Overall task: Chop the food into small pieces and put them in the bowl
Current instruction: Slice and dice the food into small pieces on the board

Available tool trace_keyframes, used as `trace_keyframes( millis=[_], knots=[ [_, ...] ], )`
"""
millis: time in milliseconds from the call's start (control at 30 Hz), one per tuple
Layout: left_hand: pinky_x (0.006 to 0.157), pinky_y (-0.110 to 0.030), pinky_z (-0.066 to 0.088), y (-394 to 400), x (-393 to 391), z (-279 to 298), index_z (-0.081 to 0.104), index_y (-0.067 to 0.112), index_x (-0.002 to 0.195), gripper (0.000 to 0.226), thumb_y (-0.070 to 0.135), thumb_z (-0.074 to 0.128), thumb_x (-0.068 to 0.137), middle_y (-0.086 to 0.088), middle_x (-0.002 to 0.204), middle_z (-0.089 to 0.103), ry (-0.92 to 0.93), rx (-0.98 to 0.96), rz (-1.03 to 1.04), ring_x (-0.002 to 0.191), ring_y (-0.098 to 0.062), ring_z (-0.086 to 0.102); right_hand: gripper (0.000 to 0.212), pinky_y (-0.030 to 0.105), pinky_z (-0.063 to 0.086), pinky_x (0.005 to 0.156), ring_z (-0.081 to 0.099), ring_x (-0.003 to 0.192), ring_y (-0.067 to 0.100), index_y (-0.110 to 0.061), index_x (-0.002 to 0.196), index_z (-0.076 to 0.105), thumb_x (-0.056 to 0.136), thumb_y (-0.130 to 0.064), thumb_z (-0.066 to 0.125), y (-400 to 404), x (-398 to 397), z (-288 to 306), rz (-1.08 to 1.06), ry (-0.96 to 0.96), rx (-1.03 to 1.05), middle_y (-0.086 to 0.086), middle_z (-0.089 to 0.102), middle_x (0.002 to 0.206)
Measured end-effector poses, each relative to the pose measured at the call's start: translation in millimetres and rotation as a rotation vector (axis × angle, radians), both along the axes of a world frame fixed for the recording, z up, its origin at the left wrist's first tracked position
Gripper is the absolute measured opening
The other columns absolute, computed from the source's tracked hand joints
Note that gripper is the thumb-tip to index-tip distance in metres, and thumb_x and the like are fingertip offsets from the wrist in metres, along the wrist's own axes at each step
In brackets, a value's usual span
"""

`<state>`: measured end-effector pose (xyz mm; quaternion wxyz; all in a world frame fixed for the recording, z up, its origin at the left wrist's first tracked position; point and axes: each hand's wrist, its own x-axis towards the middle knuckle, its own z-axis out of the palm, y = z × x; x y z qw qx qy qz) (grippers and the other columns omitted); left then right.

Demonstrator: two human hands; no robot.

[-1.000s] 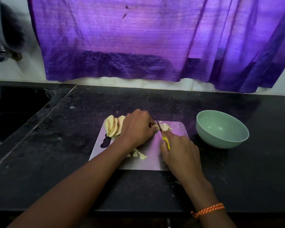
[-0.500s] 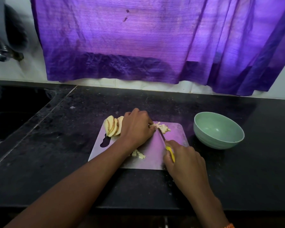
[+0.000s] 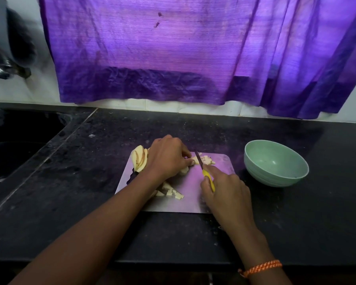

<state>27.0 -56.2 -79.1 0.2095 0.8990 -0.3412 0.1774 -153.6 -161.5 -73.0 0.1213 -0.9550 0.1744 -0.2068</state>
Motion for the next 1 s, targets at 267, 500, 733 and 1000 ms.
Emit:
trace_keyframes(
  millis=[267,500,733,1000],
  knots=[
    [0.068,-0.031,0.057,1,-4,0,0.085,0.036,0.103,0.025,0.055,0.082,0.087,0.015,0.096,0.080,0.039,-0.002,0.020,0.084,-0.007,0.068,0.042,0.034,0.035,0.065,0.044,0.075,0.021,-0.040,0.145,0.052,0.104,-0.041,0.042,2,-1,2,-0.004,0.048,-0.025,0.003,0.069,0.101],
    [0.072,-0.033,0.053,-2,-5,-3,0.086,0.035,0.102,0.026,0.056,0.081,0.088,0.013,0.095,0.079,0.039,-0.004,0.048,0.091,-0.008,0.061,0.041,0.034,0.046,0.070,0.055,0.084,0.018,-0.035,0.143,0.054,0.104,-0.041,0.042,-2,4,0,0.063,0.069,0.030,-0.001,0.068,0.102],
    [0.074,-0.031,0.039,-3,-8,-1,0.085,0.033,0.107,0.028,0.055,0.079,0.090,0.010,0.099,0.078,0.019,0.004,0.067,0.094,-0.007,0.051,0.038,0.036,0.042,0.068,0.059,0.083,0.024,-0.041,0.136,0.056,0.099,-0.044,0.045,-3,-23,-4,0.045,0.054,-0.021,0.000,0.065,0.091],
    [0.081,-0.032,0.034,-1,-9,0,0.085,0.034,0.107,0.024,0.052,0.080,0.091,0.014,0.096,0.077,0.002,-0.002,0.032,0.091,-0.005,0.040,0.040,0.041,0.054,0.066,0.059,0.071,0.030,-0.035,0.132,0.064,0.096,-0.040,0.049,-30,-24,-5,-0.040,-0.208,0.089,0.003,0.065,0.073]
  ],
)
